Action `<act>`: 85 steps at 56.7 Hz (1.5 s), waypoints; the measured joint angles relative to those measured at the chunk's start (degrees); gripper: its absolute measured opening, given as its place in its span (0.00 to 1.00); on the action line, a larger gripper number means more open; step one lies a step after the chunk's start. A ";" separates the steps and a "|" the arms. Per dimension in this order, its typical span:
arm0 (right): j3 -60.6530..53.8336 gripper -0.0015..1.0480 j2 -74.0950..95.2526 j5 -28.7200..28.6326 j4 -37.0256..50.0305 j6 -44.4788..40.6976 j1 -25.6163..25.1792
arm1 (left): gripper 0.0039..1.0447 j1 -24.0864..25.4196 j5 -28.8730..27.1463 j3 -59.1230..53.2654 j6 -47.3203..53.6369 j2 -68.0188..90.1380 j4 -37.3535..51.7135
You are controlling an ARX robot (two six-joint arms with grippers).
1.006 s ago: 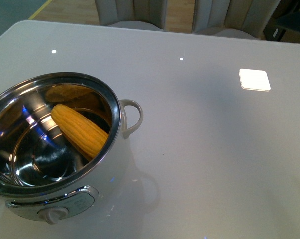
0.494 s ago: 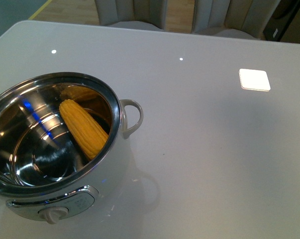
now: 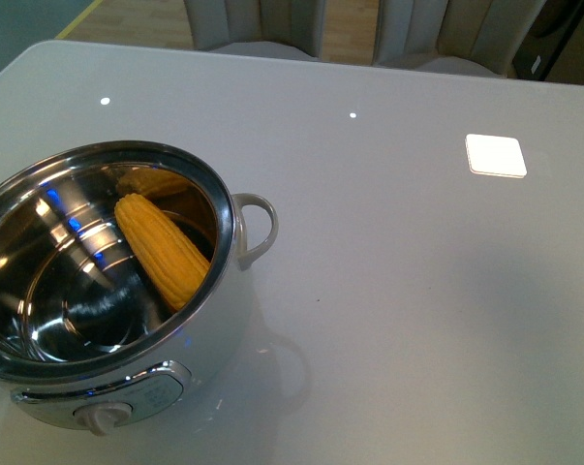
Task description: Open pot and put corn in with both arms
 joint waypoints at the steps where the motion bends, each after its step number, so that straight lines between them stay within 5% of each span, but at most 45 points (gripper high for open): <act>1: -0.46 0.02 -0.68 0.00 -0.20 0.04 -0.02 | 0.94 0.00 0.00 0.00 0.00 0.00 0.00; 37: -10.10 0.02 -18.36 -0.11 -7.69 0.02 -0.02 | 0.94 0.00 0.00 0.00 -0.02 0.00 0.00; 85: -10.32 0.02 -42.66 -0.13 -30.84 0.00 -0.02 | 0.94 0.00 0.00 0.00 0.00 0.00 0.00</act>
